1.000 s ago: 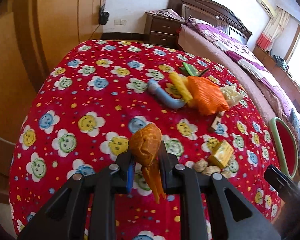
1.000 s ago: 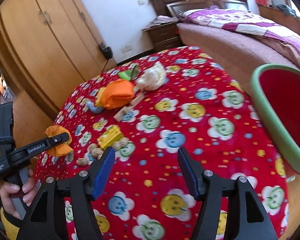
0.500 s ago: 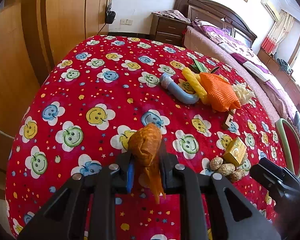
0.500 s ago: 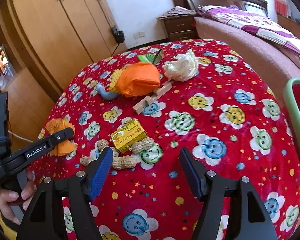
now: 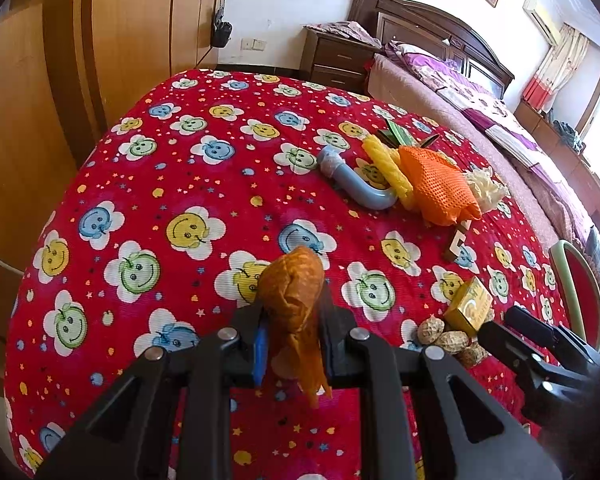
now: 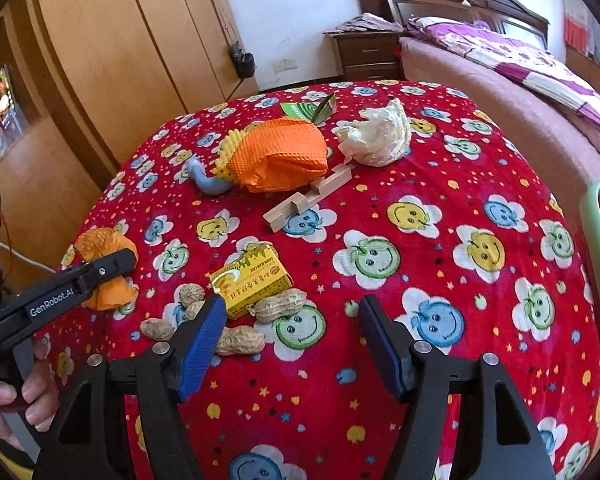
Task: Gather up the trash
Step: 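Grasp the yellow printed box with the right tool while the left tool holds the orange bag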
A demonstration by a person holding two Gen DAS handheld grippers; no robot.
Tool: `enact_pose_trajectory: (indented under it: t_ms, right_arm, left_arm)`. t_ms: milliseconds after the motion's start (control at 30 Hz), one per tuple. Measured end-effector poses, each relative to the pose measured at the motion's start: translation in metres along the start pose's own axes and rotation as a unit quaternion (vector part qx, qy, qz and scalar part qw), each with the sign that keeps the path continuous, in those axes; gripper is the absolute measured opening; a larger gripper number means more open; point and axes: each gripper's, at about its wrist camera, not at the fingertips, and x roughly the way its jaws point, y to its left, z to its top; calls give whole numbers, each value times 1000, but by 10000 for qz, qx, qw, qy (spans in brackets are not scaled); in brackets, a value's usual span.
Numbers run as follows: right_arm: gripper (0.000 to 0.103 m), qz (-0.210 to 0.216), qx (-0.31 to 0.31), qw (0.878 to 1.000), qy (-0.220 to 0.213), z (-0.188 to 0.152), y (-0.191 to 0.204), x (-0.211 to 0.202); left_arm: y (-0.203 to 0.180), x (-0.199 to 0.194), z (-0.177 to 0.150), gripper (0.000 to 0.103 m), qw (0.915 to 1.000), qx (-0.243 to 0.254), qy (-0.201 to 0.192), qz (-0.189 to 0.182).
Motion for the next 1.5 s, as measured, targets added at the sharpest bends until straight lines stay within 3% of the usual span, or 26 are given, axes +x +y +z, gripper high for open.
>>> enact_pose_trajectory:
  t_ms: [467, 633, 833, 1100, 1500]
  right_arm:
    - [70, 95, -563, 9984, 33, 11, 24, 20]
    - [50, 58, -438, 9990, 17, 14, 18, 23]
    - [49, 152, -329, 9993, -32, 15, 13, 22]
    - [49, 291, 0, 9990, -329, 10, 1, -3]
    - [49, 163, 277, 9969, -718, -1, -19, -51]
  left_arm:
    - [1, 1, 0, 20, 10000, -34, 1, -30]
    - [1, 0, 0, 20, 10000, -44, -10, -57]
    - [1, -3, -1, 20, 9999, -68, -16, -111]
    - [-6, -14, -3, 20, 9993, -132, -4, -352]
    - [-27, -22, -6, 20, 9985, 46, 44, -545]
